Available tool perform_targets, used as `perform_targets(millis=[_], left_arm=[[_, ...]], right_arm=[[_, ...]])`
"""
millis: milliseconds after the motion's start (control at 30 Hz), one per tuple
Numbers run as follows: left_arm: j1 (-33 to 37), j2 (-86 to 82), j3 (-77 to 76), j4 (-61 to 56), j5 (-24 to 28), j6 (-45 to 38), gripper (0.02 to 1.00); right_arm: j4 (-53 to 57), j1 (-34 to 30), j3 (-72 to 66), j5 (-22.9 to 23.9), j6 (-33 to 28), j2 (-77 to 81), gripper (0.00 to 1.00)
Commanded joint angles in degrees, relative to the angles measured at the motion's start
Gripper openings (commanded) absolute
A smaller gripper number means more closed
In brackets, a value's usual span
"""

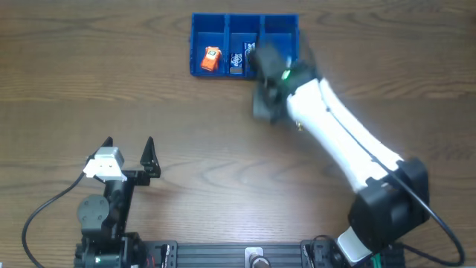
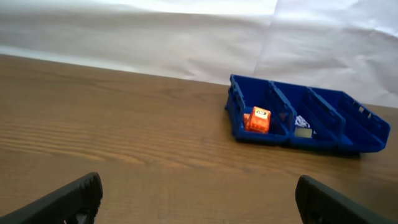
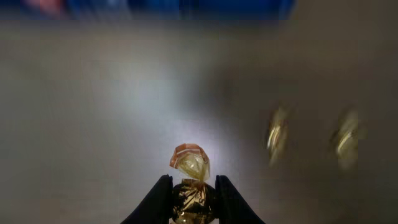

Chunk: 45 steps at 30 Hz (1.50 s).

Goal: Sort Candies Into Trays

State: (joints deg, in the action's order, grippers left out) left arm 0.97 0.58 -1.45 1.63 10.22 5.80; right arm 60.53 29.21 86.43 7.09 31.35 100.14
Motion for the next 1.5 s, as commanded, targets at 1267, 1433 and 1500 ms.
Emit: perform_targets(millis=[1267, 1433, 1500], left_arm=[[0.1, -0.3, 1.2, 1.8, 1.2, 0.2, 0.998], [0.1, -0.3, 1.2, 1.8, 1.2, 0.2, 0.996], [0.1, -0.3, 1.2, 1.8, 1.2, 0.2, 0.998]], right_arm=[[3.7, -9.0, 21.6, 7.3, -11.9, 5.6, 0.689], [-2.6, -9.0, -1.0, 1.5, -11.0, -7.9, 0.691], [-7.2, -9.0, -9.8, -0.7, -10.6, -10.5, 0.691]])
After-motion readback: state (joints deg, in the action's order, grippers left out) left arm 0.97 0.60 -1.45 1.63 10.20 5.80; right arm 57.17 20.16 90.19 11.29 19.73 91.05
